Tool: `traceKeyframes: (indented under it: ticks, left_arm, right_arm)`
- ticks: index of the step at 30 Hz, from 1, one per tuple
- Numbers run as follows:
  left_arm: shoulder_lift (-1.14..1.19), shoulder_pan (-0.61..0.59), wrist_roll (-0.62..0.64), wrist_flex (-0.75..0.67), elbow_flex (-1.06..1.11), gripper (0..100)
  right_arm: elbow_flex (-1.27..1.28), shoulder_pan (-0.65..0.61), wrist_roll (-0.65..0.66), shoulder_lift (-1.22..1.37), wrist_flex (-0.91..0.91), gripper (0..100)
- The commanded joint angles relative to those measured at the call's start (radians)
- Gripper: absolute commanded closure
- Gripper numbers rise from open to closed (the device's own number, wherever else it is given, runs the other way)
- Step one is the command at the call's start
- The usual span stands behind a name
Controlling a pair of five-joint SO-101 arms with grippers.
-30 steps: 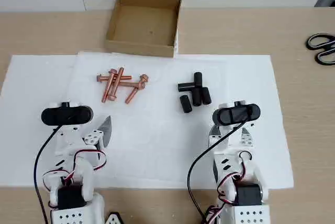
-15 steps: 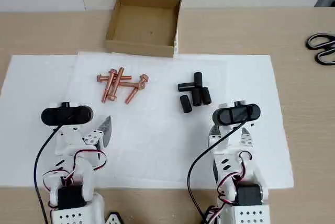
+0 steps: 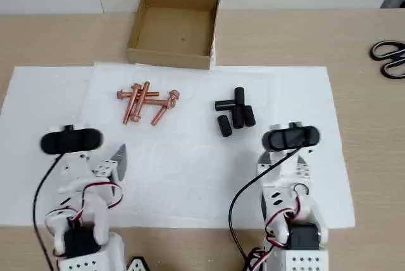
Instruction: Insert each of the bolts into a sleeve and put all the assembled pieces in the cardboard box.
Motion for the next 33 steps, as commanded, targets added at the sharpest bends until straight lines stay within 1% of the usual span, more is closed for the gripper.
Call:
traceKeyframes:
  ticks: [1,4,6,8,11,15,19,22,26,30,33]
  left_arm:
    - [-0.012,-0.051,-0.003,0.089,-0.148,72]
    - [0.003,-0.06,-0.003,0.13,-0.234,72]
    - [0.044,-0.06,-0.003,0.133,-0.291,72]
    - [0.12,-0.06,-0.003,0.13,-0.366,72]
    - [0.278,-0.06,-0.003,0.135,-0.512,72]
    - [0.529,-0.057,-0.003,0.175,-0.716,72]
    - [0.755,-0.057,-0.003,0.249,-0.868,72]
    - [0.881,-0.057,-0.003,0.281,-0.932,72]
    - [0.964,-0.057,-0.003,0.282,-0.961,72]
    - [0.959,-0.06,-0.002,0.276,-0.961,72]
    - [0.942,-0.061,-0.002,0.276,-0.955,72]
  right_arm:
    - [-0.193,0.077,0.012,-0.013,0.099,79.7]
    - [-0.327,0.14,0.015,-0.002,0.153,79.7]
    - [-0.396,0.154,0.064,-0.001,0.174,79.7]
    - [-0.451,0.156,0.132,0.013,0.188,79.7]
    - [-0.532,0.159,0.169,0.087,0.189,79.7]
    - [-0.68,0.154,0.166,0.3,0.193,79.7]
    - [-0.91,0.148,0.163,0.618,0.297,79.7]
    - [-1.123,0.085,0.163,0.889,0.449,79.7]
    - [-1.389,-0.068,0.161,1.241,0.616,79.6]
    - [-1.567,-0.177,0.16,1.517,0.641,79.6]
    - [-1.629,-0.251,0.161,1.632,0.642,79.6]
